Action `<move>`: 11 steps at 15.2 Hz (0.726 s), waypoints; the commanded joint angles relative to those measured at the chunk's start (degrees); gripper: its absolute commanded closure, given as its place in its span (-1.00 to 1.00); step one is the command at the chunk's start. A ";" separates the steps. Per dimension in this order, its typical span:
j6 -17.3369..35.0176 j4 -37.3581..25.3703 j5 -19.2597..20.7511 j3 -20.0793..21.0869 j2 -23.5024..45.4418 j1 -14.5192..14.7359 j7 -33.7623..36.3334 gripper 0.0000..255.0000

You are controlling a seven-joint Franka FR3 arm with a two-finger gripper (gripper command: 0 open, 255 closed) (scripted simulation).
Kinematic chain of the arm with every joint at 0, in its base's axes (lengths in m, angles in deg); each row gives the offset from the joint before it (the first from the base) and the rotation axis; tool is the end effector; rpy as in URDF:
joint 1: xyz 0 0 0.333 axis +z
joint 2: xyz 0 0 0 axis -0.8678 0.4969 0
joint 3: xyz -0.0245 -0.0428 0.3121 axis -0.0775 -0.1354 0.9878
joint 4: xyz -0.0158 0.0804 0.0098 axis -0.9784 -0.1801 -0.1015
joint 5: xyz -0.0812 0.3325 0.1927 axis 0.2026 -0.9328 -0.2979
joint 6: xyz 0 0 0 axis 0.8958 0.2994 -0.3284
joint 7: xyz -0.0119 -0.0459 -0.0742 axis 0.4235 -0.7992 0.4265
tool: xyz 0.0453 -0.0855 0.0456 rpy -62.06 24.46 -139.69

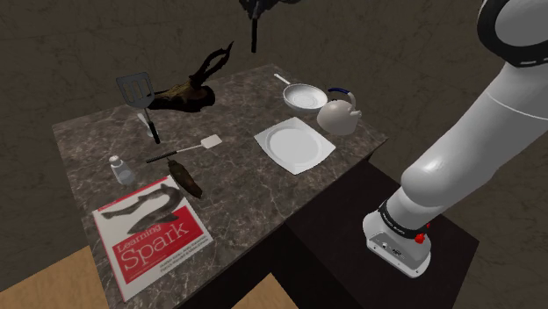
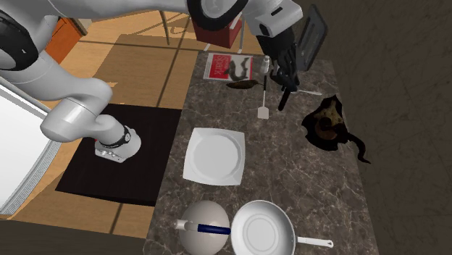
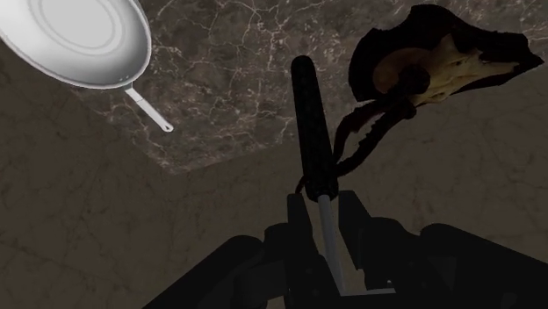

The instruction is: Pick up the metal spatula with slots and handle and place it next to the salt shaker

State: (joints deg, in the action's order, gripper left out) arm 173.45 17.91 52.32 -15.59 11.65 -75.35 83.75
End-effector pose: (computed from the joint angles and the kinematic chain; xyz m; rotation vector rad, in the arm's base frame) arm 0.6113 0.0870 0.6121 2.8065 -0.5374 0.9094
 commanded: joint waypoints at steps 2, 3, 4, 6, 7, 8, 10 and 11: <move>-0.48 0.29 3.25 1.65 1.23 2.26 5.50 1.00; -0.76 0.22 4.32 2.19 1.77 3.02 7.21 1.00; -1.08 0.07 5.40 2.71 2.38 3.81 8.92 1.00; -1.87 -0.45 7.59 3.65 3.78 5.54 12.29 1.00; -2.33 -0.81 8.70 4.11 4.57 6.44 13.96 1.00; -2.83 -1.26 9.82 4.53 5.42 7.37 15.60 1.00; -3.96 -2.36 12.02 5.23 7.28 9.42 18.79 1.00; -4.58 -3.02 13.12 5.55 8.30 10.48 20.33 1.00</move>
State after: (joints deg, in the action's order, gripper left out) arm 169.22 15.07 64.24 -10.38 19.13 -65.90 102.20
